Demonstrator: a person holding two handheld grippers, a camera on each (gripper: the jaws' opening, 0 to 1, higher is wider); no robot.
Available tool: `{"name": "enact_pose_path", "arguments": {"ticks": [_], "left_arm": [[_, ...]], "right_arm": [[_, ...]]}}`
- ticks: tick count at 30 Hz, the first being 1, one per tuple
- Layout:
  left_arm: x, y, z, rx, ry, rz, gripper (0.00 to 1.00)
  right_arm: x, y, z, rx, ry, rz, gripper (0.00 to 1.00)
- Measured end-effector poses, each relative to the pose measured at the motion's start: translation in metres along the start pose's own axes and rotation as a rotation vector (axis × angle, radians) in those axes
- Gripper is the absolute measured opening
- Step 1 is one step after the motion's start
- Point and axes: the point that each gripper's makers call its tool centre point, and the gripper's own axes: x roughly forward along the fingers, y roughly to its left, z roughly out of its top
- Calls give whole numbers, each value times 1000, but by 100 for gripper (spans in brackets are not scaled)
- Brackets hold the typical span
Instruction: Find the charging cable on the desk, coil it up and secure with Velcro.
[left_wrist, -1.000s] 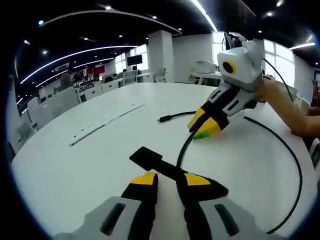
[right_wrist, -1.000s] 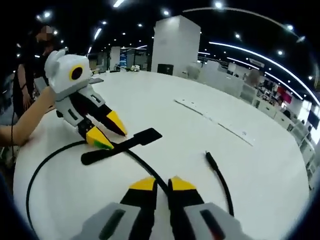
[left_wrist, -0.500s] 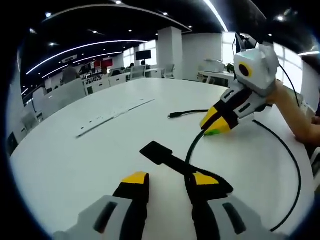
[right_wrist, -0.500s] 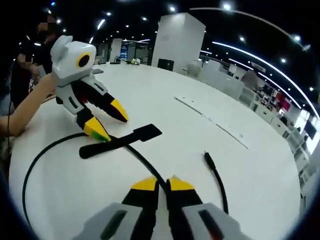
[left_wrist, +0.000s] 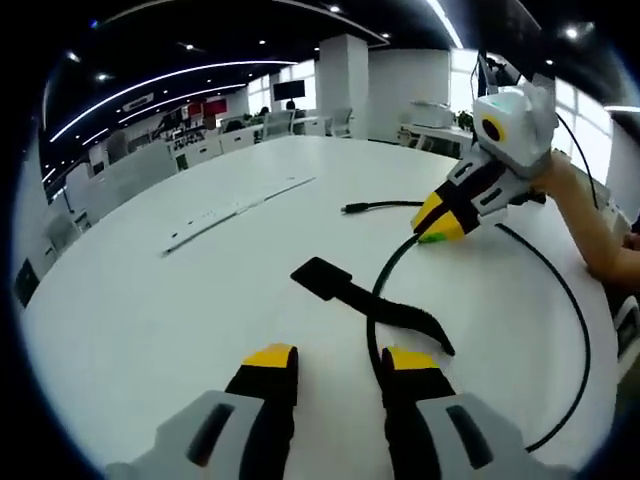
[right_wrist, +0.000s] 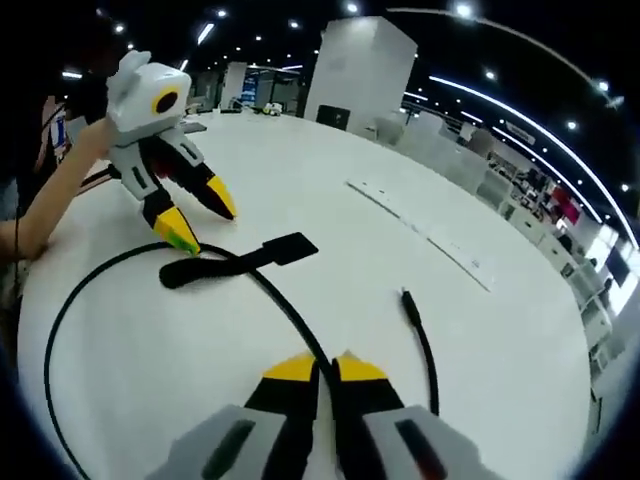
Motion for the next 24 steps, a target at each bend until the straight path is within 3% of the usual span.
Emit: {"name": "enact_pose_path", "arguments": {"ticks": [11, 24], "left_arm": [[0, 12, -1, -28, -5, 42, 32], [9, 10, 7, -67, -45, 40, 24]], "right_arm": [[-8, 5, -7, -28, 51, 55, 6], [-23, 11, -19, -71, 118, 103, 6]]}}
